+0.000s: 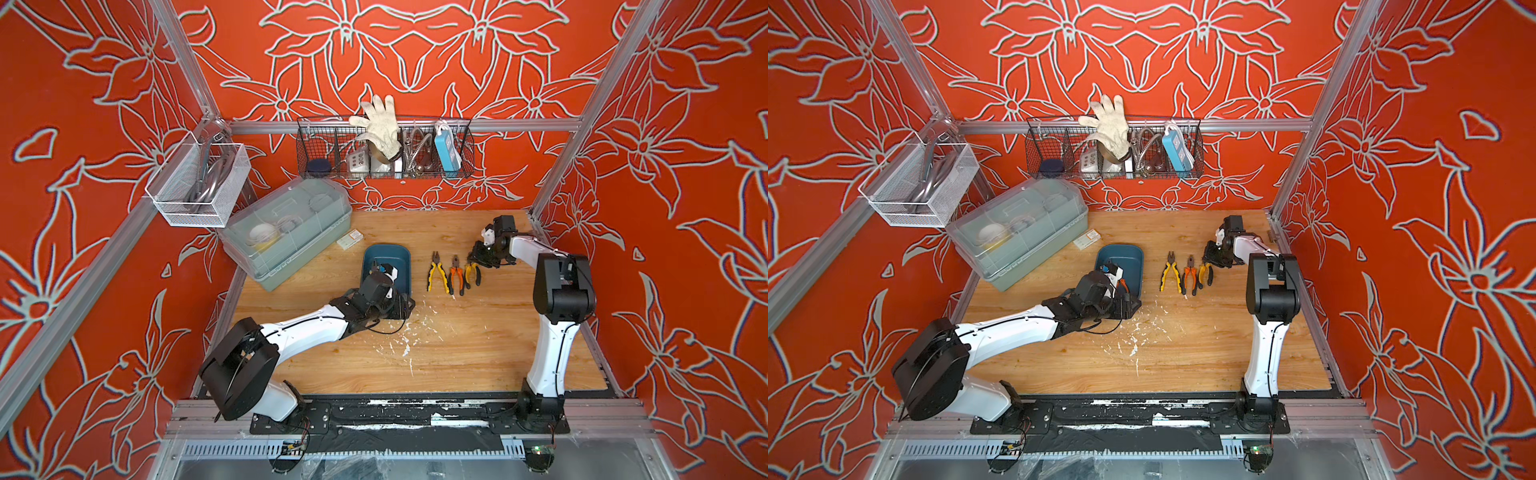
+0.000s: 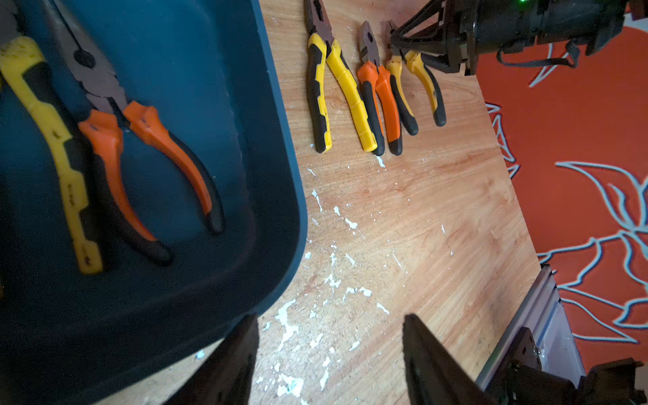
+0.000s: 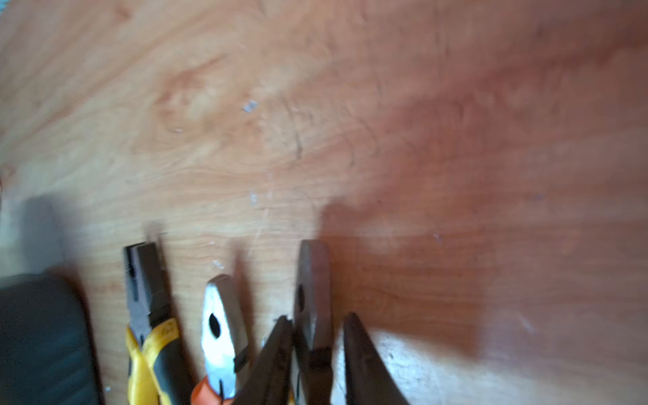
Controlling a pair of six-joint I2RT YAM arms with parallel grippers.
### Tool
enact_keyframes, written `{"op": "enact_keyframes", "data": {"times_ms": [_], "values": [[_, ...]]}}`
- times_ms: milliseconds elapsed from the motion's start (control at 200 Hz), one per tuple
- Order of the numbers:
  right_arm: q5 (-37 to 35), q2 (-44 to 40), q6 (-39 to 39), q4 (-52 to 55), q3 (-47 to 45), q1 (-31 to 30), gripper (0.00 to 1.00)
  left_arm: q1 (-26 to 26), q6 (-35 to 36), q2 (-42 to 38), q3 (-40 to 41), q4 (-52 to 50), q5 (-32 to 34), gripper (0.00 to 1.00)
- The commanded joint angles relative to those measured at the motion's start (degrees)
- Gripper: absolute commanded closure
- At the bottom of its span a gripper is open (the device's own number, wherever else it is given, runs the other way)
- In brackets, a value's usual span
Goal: Take the pliers out of the storage box
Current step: Place the pliers at the center of the board.
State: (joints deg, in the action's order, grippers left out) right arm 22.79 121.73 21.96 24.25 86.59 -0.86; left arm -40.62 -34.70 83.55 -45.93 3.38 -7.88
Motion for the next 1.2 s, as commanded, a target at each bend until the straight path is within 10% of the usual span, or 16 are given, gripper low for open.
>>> {"op": "enact_keyframes", "data": {"times_ms": [0,1196], "values": [[-1.3,1.0,-0.4,2.8,-0.7,-0.5,0.68,-0.3,0.3,0.4,-1.0,-0.8,-0.8,0.34],[-0.6,-4.5,7.6,-7.3,-9.9,-3.8,0.64,-0.3,0.3,-1.2,-0.7,-1.4,-0.7,0.35]]}}
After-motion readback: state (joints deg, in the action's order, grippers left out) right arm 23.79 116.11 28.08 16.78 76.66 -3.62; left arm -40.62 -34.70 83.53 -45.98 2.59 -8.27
